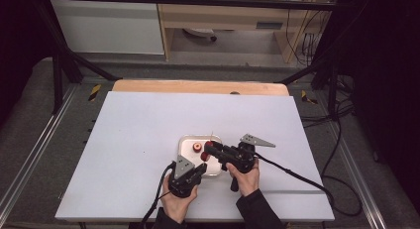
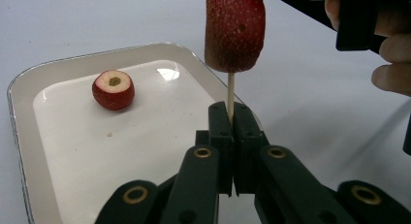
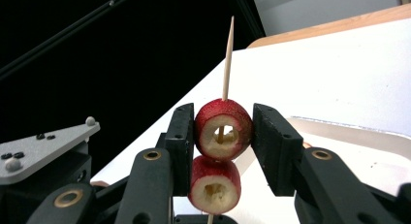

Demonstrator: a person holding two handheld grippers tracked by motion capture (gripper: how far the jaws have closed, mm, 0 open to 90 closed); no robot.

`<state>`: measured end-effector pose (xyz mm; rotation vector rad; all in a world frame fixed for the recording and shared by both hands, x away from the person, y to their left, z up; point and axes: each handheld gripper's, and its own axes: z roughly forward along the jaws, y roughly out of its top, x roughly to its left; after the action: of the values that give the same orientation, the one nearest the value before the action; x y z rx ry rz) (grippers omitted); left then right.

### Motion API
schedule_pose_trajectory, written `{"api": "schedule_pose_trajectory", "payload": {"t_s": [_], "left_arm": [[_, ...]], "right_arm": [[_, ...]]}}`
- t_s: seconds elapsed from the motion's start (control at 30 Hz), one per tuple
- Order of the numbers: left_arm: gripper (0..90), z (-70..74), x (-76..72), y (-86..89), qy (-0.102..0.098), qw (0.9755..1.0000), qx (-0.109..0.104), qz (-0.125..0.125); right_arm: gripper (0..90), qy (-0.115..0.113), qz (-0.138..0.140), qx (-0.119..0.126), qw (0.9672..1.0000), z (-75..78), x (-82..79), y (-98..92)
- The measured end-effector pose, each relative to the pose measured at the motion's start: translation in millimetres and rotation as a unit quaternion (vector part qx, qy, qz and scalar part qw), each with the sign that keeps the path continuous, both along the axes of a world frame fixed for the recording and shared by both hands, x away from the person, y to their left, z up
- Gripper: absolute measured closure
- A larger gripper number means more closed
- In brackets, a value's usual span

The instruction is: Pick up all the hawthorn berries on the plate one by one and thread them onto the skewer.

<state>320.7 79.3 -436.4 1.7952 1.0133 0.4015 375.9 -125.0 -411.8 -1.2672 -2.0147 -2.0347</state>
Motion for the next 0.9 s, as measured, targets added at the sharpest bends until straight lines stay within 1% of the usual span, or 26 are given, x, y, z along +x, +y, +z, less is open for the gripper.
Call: {"api": "schedule_pose_trajectory", "payload": {"t_s": [0.07, 0.13, 0.17, 0.2, 0.23, 0.27, 0.33, 0.4, 0.43, 0.5, 0.57, 0.6, 0.67, 0.73, 0.77, 0.83, 0.9], "left_arm": [[88.5, -0.4, -0.2, 0.0, -0.003, 1.0000, 0.004, -0.001], [88.4, -0.1, 0.0, 1.7, -0.006, 1.0000, 0.001, -0.006], [88.5, 0.4, 0.0, 3.0, -0.009, 0.9999, 0.006, -0.004], [88.4, 0.4, 0.1, 4.5, -0.010, 0.9999, 0.009, -0.005], [88.4, 0.2, 0.3, 6.2, -0.009, 0.9999, 0.008, -0.005], [88.4, 0.2, 0.5, 8.3, -0.009, 0.9999, 0.013, -0.004], [88.4, 0.5, 0.7, 12.0, -0.009, 0.9998, 0.019, -0.003], [88.4, 0.5, 0.1, 15.9, -0.010, 0.9996, 0.026, -0.006], [88.4, 0.3, 0.0, 18.1, -0.009, 0.9995, 0.029, -0.007], [88.3, -0.8, 0.1, 22.7, -0.007, 0.9995, 0.031, -0.008], [88.4, -1.2, -1.2, 27.0, -0.007, 0.9995, 0.030, -0.011], [88.4, -1.1, -1.8, 29.0, -0.009, 0.9993, 0.035, -0.012], [88.4, -1.0, -2.9, 32.8, -0.010, 0.9992, 0.037, -0.012], [88.3, -0.5, -3.4, 36.7, -0.010, 0.9991, 0.040, -0.012], [88.3, -0.1, -3.6, 39.0, -0.011, 0.9989, 0.043, -0.013], [88.3, 0.6, -4.3, 43.8, -0.011, 0.9989, 0.044, -0.011], [88.4, 1.1, -4.9, 49.3, -0.011, 0.9989, 0.045, -0.009]], "right_arm": [[61.8, -0.001, 0.002, -0.001, 1.0000, -0.7, 0.0, 0.4], [61.2, -0.002, 0.006, -0.004, 1.0000, 0.6, 0.4, -0.8], [58.1, -0.006, 0.004, -0.006, 1.0000, 1.6, 0.4, -1.7], [51.5, -0.013, -0.001, -0.009, 0.9999, 3.0, 0.2, -2.7], [46.5, -0.017, -0.001, -0.012, 0.9998, 4.6, 0.4, -4.1], [43.1, -0.017, 0.001, -0.017, 0.9997, 6.5, 0.5, -6.0], [34.6, -0.028, -0.006, -0.036, 0.9989, 9.3, 0.7, -9.8], [29.2, -0.029, -0.004, -0.056, 0.9980, 10.6, 1.2, -13.4], [26.8, -0.033, -0.004, -0.067, 0.9972, 10.8, 1.0, -14.9], [20.7, -0.040, -0.006, -0.095, 0.9947, 10.3, 1.1, -17.4], [15.3, -0.035, 0.006, -0.123, 0.9918, 8.5, 2.6, -20.1], [12.7, -0.035, 0.010, -0.137, 0.9899, 7.8, 3.0, -21.3], [10.1, -0.037, 0.013, -0.157, 0.9868, 6.4, 3.2, -23.5], [6.9, -0.032, 0.026, -0.174, 0.9839, 5.2, 4.3, -25.4], [6.4, -0.030, 0.031, -0.183, 0.9821, 4.9, 4.9, -25.9], [6.4, -0.034, 0.040, -0.204, 0.9776, 5.0, 5.4, -27.2], [6.2, -0.035, 0.052, -0.216, 0.9743, 5.8, 6.7, -28.3]]}}
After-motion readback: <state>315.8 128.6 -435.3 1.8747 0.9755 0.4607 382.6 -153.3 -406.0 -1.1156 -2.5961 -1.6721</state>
